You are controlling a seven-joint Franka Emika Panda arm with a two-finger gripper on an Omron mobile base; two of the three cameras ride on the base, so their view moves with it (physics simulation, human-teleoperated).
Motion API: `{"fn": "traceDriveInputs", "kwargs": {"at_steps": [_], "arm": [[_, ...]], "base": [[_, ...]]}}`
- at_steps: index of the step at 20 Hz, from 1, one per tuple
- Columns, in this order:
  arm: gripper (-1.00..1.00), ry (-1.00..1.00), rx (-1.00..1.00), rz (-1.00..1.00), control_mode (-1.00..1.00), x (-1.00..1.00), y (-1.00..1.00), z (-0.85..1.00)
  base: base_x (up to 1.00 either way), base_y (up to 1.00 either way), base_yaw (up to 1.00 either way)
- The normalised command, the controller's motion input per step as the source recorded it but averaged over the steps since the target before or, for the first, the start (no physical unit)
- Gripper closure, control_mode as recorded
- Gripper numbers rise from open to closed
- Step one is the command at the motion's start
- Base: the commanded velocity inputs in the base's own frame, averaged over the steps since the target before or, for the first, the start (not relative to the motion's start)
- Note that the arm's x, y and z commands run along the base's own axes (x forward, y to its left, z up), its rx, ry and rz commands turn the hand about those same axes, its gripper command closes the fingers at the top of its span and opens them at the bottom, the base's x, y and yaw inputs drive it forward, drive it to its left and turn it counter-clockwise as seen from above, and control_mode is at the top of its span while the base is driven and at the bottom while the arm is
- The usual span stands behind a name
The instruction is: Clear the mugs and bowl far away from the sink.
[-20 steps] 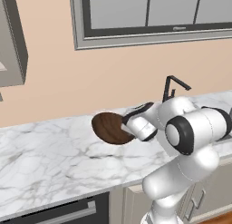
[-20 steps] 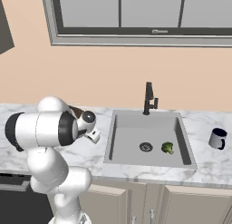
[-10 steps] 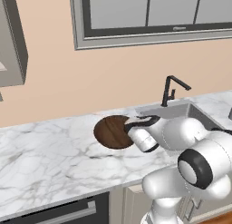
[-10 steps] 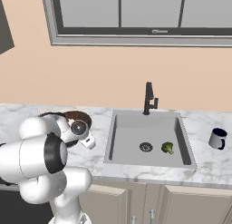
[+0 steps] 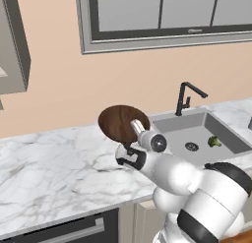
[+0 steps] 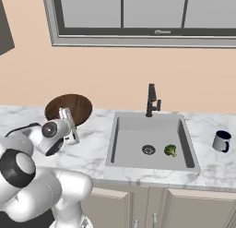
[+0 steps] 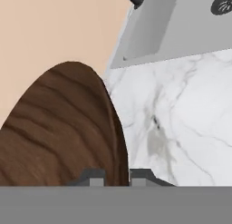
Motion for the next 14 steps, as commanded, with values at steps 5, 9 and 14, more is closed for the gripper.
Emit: {"fn": "traceDriveInputs", "kwargs": {"at_steps": [5, 9, 14], "arm": [[1.0, 0.33, 0.0, -0.33, -1.0, -0.03, -0.02, 0.99], [1.0, 0.26, 0.0, -0.06, -1.0, -0.14, -0.07, 1.0], [1.0, 0.3, 0.0, -0.07, -1.0, -0.19, -0.09, 1.0]], "base": [[0.0, 0.0, 0.0], [0.0, 0.0, 0.0], [0.0, 0.0, 0.0]]}}
